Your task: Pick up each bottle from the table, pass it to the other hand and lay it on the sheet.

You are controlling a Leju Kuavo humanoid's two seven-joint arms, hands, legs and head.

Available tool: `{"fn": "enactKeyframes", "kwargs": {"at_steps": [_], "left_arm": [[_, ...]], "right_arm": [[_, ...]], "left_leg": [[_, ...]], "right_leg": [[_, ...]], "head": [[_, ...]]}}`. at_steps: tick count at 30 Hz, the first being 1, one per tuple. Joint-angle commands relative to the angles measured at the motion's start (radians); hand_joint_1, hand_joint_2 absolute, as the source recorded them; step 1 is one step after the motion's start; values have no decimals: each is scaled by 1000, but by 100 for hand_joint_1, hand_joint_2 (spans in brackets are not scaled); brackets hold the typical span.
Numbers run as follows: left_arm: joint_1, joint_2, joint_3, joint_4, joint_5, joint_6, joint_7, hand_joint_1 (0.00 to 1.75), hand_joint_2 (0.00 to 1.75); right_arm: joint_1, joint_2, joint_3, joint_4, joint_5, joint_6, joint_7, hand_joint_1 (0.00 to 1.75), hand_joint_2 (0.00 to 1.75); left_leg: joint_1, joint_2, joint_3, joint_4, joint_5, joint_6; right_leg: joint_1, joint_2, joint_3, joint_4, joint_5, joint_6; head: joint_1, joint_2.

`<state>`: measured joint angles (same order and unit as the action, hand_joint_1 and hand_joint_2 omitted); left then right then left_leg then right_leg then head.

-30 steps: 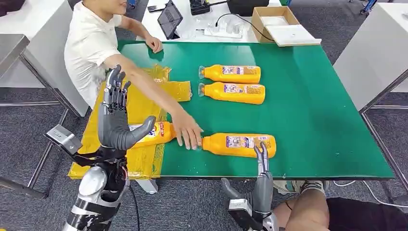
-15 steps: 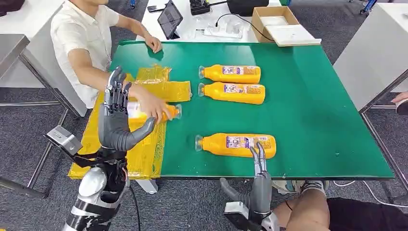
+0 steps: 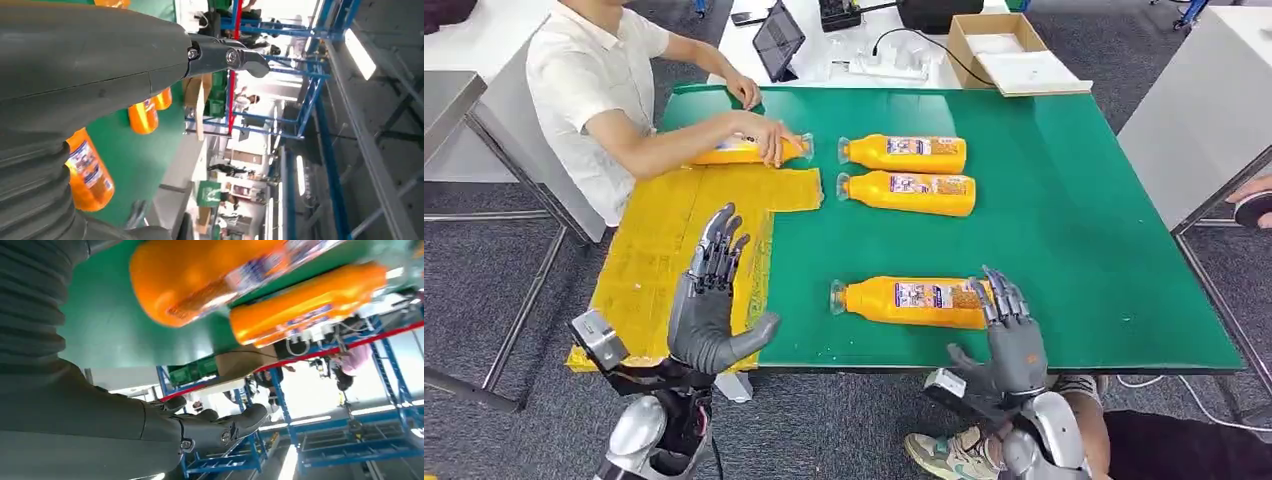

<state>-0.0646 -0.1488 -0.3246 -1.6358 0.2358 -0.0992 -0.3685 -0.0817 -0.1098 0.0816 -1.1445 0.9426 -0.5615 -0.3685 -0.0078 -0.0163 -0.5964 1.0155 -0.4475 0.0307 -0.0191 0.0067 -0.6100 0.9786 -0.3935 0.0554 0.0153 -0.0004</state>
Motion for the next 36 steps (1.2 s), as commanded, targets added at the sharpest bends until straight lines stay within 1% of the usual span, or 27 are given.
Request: {"fn": "enactKeyframes", "kwargs": {"at_steps": [1,3,4,6,11,14,16,17,19,21,23,26,27,29,30,31,33,34,36], "left_arm": [[3,37,-35,81,-16,-58,21,0,175],[3,35,-26,96,-20,-72,9,0,175],[0,34,-25,99,-20,-72,9,0,175],[-14,28,-24,112,-21,-74,9,0,175],[-28,30,-23,116,-25,-78,12,0,175],[-27,31,-23,119,-27,-79,13,0,175],[-32,28,-24,129,-27,-79,13,0,175],[-37,27,-26,134,-27,-81,13,0,175],[-41,28,-29,138,-27,-83,13,0,175],[-55,26,-37,151,-27,-88,14,0,175],[-76,28,-49,170,-33,-94,16,0,175],[-101,27,-63,179,-43,-101,17,0,175],[-104,26,-70,175,-39,-110,15,0,175],[-104,26,-72,175,-38,-111,15,0,175],[-102,26,-75,174,-38,-112,14,0,175],[-105,28,-80,178,-37,-115,14,0,175],[-120,29,-91,201,-26,-127,8,0,175],[-129,28,-94,213,-25,-128,7,0,175],[-148,28,-99,231,-27,-128,5,0,175]], "right_arm": [[-220,-79,30,326,71,101,82,0,175],[-295,-88,34,428,62,100,59,0,175],[-307,-89,36,440,65,105,61,0,175],[-334,-89,45,478,82,106,82,0,175],[-374,-98,55,524,98,111,114,0,175],[-390,-100,57,552,97,137,126,0,175],[-414,-84,42,596,68,170,115,0,175],[-424,-77,39,617,56,178,104,0,175],[-437,-69,43,643,51,192,93,0,175],[-457,-44,71,687,51,220,90,0,175],[-475,-33,101,715,79,215,104,0,175],[-493,-17,103,727,69,235,98,0,175],[-498,-10,99,730,55,246,83,0,175],[-499,-8,97,730,51,249,79,0,175],[-499,-6,96,732,45,255,70,0,175],[-496,-8,100,730,34,268,35,0,175],[-475,-17,109,718,-6,281,-77,0,175],[-468,-17,111,717,-20,284,-110,0,175],[-457,-11,128,713,-16,264,-137,0,175]], "left_leg": [[2,2,6,-2,-1,-3],[1,6,4,-2,-1,-1],[2,8,6,-2,-2,-2],[1,4,2,-1,0,-1],[1,2,3,-1,0,-1],[1,2,4,-1,-1,-2],[1,1,1,0,0,-1],[1,3,4,-1,-1,-2],[1,2,3,-1,0,-1],[1,2,2,-1,0,-1],[2,3,3,0,0,-2],[2,4,3,0,0,-2],[2,4,5,-1,-1,-3],[2,2,2,0,0,-1],[1,2,3,0,0,-1],[2,2,4,-1,0,-2],[1,1,3,0,0,-1],[2,1,5,-1,0,-2],[1,-1,3,-1,1,-1]], "right_leg": [[2,0,5,-2,-1,-3],[1,4,3,-1,1,-1],[2,6,5,-2,1,-2],[1,2,2,0,0,-1],[1,1,3,-1,0,-2],[1,1,4,0,-1,-2],[1,1,2,0,0,-1],[2,2,4,-1,0,-2],[1,1,3,0,0,-2],[2,1,2,0,0,-2],[2,2,3,0,0,-2],[2,2,3,0,0,-2],[3,2,5,0,0,-3],[2,1,2,0,0,-2],[2,1,3,0,0,-1],[2,1,4,0,0,-2],[2,0,4,0,0,-2],[2,0,5,0,-1,-2],[2,-2,4,0,0,-1]], "head": [[0,0],[0,0],[0,0],[0,0],[0,0],[0,0],[0,0],[0,0],[0,0],[0,0],[0,0],[0,0],[0,0],[0,0],[0,0],[0,0],[0,0],[0,0],[0,0]]}}
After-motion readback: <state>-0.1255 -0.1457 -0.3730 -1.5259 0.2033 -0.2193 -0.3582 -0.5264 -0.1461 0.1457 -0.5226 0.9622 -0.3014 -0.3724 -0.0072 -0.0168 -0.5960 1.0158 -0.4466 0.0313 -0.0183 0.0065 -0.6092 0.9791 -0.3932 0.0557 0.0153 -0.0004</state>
